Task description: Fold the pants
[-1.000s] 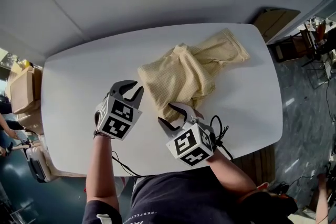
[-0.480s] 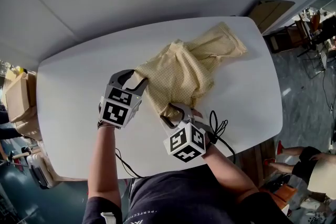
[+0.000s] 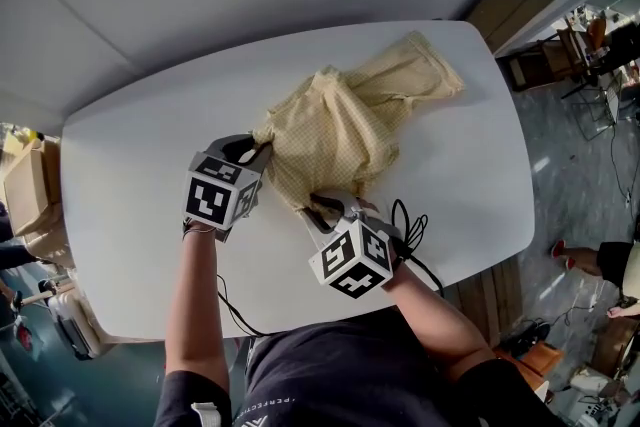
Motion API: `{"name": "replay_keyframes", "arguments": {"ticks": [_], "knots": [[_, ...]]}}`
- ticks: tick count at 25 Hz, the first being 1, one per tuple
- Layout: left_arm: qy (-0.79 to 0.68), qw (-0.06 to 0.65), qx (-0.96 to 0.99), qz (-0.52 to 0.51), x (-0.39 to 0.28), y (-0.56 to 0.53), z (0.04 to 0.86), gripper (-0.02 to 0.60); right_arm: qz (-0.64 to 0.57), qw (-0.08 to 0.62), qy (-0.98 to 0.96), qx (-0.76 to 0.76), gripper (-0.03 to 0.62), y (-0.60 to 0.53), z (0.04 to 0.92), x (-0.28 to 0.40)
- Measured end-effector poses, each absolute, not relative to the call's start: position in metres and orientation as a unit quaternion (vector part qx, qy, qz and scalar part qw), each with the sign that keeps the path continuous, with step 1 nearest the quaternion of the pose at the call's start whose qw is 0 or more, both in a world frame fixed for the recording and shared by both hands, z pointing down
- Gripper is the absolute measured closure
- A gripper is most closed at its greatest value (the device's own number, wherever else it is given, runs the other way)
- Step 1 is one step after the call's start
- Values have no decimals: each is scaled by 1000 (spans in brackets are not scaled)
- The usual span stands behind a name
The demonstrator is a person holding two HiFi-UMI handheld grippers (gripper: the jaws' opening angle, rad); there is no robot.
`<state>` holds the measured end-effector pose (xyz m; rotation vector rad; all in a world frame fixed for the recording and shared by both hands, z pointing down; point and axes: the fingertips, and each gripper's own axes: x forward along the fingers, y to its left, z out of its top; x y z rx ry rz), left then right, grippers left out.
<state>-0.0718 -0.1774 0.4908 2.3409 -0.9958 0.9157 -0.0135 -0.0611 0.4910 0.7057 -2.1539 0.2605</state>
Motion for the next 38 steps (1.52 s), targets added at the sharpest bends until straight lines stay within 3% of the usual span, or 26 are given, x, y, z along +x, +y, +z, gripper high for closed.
{"name": "replay_keyframes", "arguments": {"ticks": [6, 17, 22, 38], "knots": [[-352, 201, 834, 374, -78, -160, 489, 531, 140, 403, -868, 256, 549, -49, 481, -16], [-368, 212, 809, 406, -134, -82, 452, 532, 215, 362, -896, 143, 554, 20, 436, -62], [-389, 177, 809, 404, -134, -81, 415, 532, 210, 332, -909, 138, 553, 19, 403, -60], [-447, 56, 828, 334, -17, -188, 323, 508, 166, 206, -927, 264, 560, -106, 327, 74]]}}
